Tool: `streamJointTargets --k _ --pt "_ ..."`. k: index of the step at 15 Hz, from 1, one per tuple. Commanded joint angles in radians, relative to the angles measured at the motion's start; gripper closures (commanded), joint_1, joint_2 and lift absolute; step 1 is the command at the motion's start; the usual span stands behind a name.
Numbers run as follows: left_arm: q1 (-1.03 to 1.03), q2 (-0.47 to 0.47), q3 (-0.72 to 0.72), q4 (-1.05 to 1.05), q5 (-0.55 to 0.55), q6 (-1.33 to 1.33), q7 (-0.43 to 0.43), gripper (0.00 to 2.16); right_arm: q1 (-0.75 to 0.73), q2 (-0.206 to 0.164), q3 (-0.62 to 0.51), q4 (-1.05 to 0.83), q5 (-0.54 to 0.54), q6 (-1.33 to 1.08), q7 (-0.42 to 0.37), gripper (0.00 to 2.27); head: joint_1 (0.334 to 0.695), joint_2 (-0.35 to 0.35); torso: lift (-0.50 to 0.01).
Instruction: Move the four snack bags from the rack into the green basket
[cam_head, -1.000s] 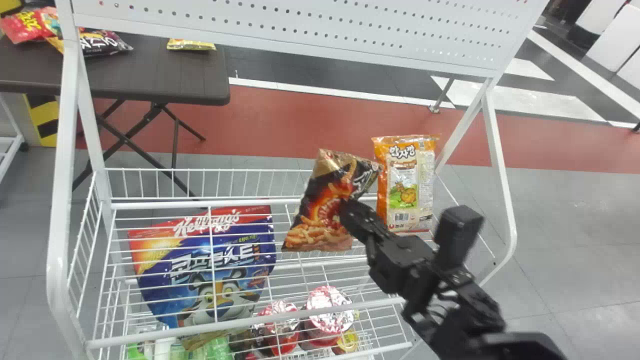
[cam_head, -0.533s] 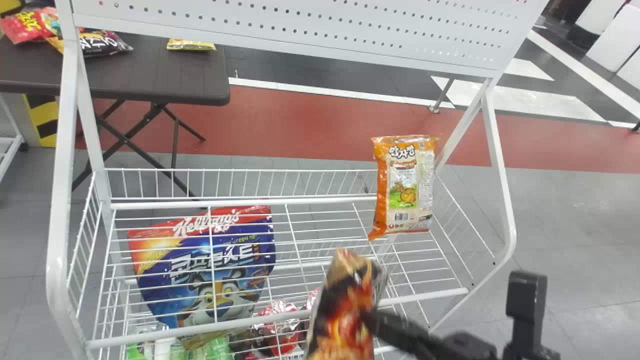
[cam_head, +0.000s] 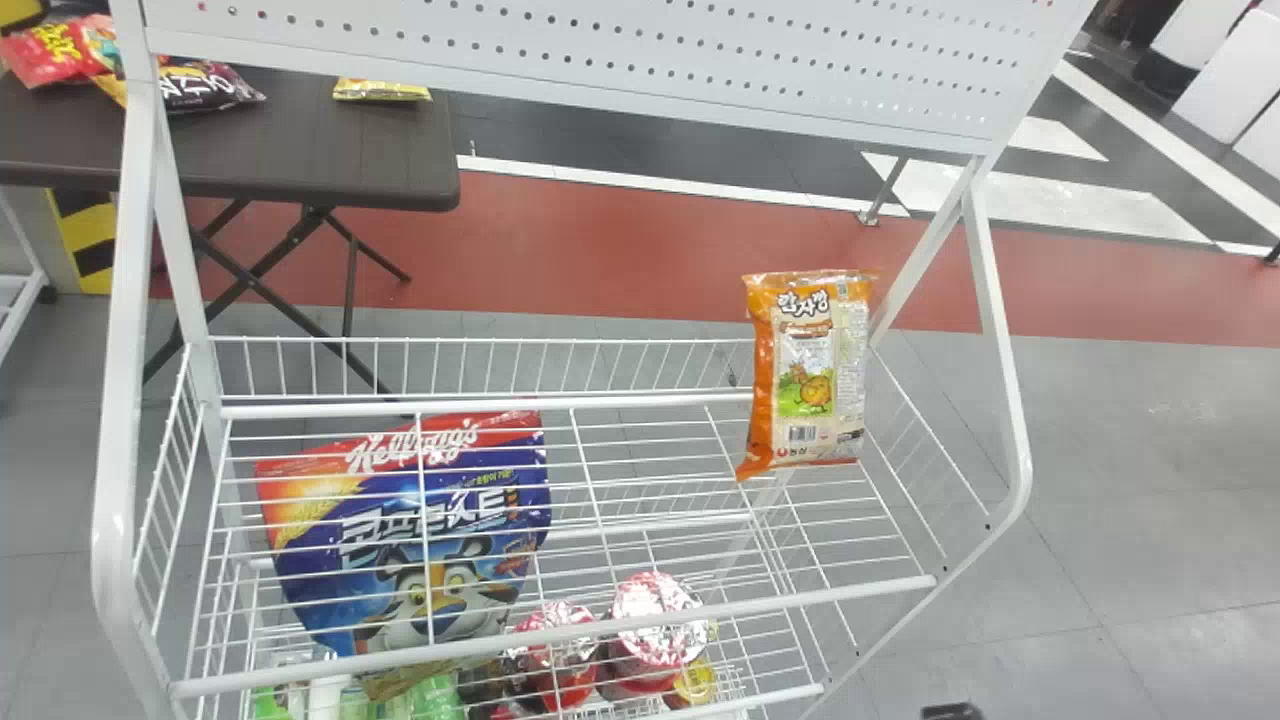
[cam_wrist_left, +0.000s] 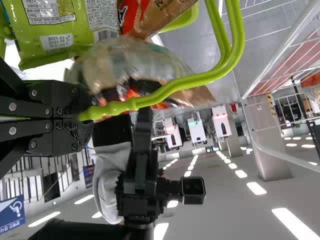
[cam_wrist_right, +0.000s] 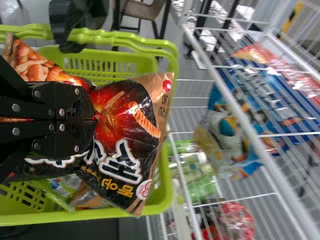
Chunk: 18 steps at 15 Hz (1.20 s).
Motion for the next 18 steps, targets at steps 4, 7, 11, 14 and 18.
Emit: streamJointTargets --k 4,7,11,14,18 --pt "0.01 0.005 -0.009 -0.015 0.0 0.001 0.0 1.5 -0.007 -0.017 0.201 0.046 0.109 -0.084 -0.047 2.22 0.695 -0.35 0.0" --pt "0.01 0.004 -0.01 -0.014 0.0 -0.002 0.0 1.5 -0.016 -0.012 0.283 0.055 0.095 -0.121 -0.053 2.22 0.695 -0.35 0.0" --pt "0.013 0.007 -0.006 -0.015 0.002 -0.002 -0.005 1.5 -0.036 -0.011 0.323 0.104 0.089 -0.201 -0.08 2.22 0.695 -0.35 0.0" --pt "0.013 0.007 -0.006 -0.015 0.005 -0.002 -0.006 1.5 -0.088 -0.025 0.318 0.185 0.106 -0.189 -0.073 1.82 0.695 -0.35 0.0" --pt "0.005 0.005 -0.01 -0.015 0.002 0.001 -0.003 1.5 -0.093 -0.038 0.234 0.167 0.095 -0.158 -0.03 0.0 0.695 -0.35 0.0"
